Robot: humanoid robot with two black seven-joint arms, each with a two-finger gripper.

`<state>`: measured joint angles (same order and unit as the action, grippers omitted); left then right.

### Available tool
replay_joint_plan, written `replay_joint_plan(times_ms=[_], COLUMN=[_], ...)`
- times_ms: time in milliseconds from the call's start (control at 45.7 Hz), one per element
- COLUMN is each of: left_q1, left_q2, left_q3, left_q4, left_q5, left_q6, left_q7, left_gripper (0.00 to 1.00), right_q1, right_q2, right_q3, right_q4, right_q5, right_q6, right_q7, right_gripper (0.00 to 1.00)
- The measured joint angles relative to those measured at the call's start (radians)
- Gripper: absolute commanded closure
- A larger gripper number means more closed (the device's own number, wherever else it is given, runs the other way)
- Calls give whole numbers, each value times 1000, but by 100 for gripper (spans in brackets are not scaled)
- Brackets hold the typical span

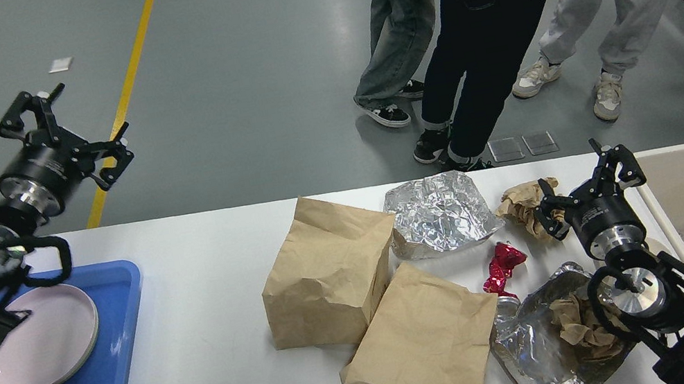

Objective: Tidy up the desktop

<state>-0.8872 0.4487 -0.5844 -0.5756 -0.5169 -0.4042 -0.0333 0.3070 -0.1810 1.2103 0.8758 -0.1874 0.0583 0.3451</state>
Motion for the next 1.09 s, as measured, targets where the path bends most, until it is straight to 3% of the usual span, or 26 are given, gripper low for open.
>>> replay_joint_plan(times_ms=[197,350,482,613,1094], left_q1=[194,324,411,462,491], left_q2=[-149,-273,-391,-455,-454], left_q3=[-392,-740,-881,-964,-980], left_q4=[-6,-69,-135,-163,-163], left_q5=[194,452,579,623,620], left_q6=[-2,-15,-16,-19,-103], left_q7=[-21,7,7,-3,-9], left_gripper=[4,4,4,4,4], right_q1=[0,0,0,0,0], right_q2=[0,0,0,0,0], right_q3=[0,0,0,0,0], right_q4=[0,1,2,2,2], right_q5=[0,1,1,1,0], right_q6=[0,0,0,0,0], right_q7=[0,0,0,0,0], right_gripper=[0,0,0,0,0])
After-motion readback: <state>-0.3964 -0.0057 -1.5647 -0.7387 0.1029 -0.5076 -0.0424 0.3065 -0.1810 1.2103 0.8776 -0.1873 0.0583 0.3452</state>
